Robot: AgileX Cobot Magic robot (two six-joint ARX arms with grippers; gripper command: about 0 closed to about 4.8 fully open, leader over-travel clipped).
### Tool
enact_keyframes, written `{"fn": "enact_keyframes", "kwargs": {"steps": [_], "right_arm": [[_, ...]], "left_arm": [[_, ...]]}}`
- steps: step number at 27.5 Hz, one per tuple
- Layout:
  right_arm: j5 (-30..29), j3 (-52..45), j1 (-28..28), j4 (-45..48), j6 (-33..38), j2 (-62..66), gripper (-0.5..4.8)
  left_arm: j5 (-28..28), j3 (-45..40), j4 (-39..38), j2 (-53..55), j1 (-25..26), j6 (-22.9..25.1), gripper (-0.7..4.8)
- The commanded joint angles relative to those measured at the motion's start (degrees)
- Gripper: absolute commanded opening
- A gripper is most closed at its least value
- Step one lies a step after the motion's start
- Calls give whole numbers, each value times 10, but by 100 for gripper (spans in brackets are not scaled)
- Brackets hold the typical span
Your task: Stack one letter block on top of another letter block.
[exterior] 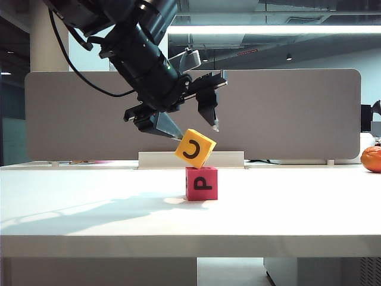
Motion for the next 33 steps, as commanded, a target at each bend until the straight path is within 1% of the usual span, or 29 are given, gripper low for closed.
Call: {"fn": "enact_keyframes", "kwargs": {"steps": [1,11,12,15,20,33], "right_arm": [[1,-2,0,6,-1,-1,-6],[2,-2,0,6,-1,-1,-6],[2,-2,0,6,-1,-1,-6],[2,-2,0,6,-2,-1,-6],[5,-2,0,6,-3,-1,-6],[10,-2,0,6,-3,-1,-6]], "left_arm": [[2,3,-3,-2,-2,4,349],[1,3,-15,5,-2,4,349],[1,3,-20,9,-2,-7,349],[1,3,-24,14,-2,-9,349],[0,3,-13,14,-2,-13,335],[3,3,-6,14,-15,-17,335]]}}
